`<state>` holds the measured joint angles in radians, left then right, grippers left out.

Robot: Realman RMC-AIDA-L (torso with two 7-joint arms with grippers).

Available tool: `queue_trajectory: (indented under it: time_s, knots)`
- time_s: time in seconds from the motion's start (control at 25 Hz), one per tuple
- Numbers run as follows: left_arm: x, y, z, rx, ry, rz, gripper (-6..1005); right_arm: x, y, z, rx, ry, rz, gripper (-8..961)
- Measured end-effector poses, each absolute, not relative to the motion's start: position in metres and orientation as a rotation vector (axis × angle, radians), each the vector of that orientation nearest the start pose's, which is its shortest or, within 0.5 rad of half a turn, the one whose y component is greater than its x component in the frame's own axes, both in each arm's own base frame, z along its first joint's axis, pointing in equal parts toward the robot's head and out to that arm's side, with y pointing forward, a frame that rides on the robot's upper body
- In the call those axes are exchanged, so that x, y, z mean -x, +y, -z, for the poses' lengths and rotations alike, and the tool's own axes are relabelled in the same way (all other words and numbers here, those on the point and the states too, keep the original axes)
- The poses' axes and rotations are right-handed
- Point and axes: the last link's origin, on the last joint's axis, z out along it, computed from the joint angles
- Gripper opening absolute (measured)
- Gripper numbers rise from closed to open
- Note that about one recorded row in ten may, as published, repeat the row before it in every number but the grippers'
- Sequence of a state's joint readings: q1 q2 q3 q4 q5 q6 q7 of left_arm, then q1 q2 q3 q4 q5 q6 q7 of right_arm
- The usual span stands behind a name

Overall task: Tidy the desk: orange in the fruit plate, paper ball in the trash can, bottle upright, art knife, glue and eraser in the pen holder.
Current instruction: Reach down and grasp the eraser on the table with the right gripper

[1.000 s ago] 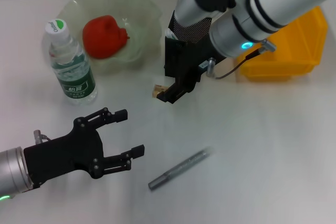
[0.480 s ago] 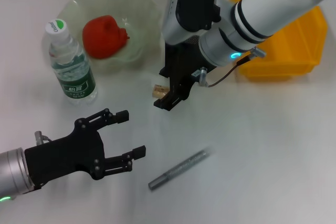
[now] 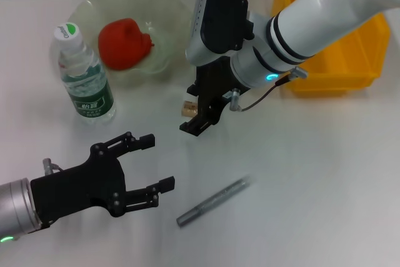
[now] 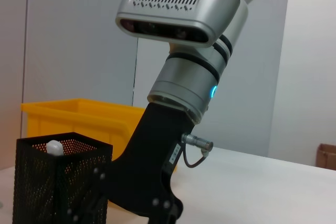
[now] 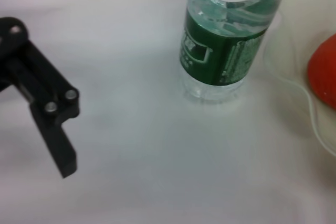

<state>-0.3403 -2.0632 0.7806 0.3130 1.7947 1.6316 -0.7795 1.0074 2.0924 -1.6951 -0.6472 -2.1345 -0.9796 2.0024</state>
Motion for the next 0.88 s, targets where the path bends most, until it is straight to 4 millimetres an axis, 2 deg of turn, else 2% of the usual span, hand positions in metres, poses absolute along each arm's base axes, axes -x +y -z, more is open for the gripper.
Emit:
queue_trajectory:
  time_s: [0.4, 0.88]
  knots:
    - [0.3065, 0.2354, 0.0428, 2.654, -0.384, 0.908, 847, -0.124, 0.3965, 0.1262, 2.914, 0.165, 0.315, 818]
    - [0.306, 0.2342, 0.0426, 2.657, -0.383, 0.915, 847, -0.1295, 0.3977, 0.1297, 2.892, 0.206, 0.299, 612]
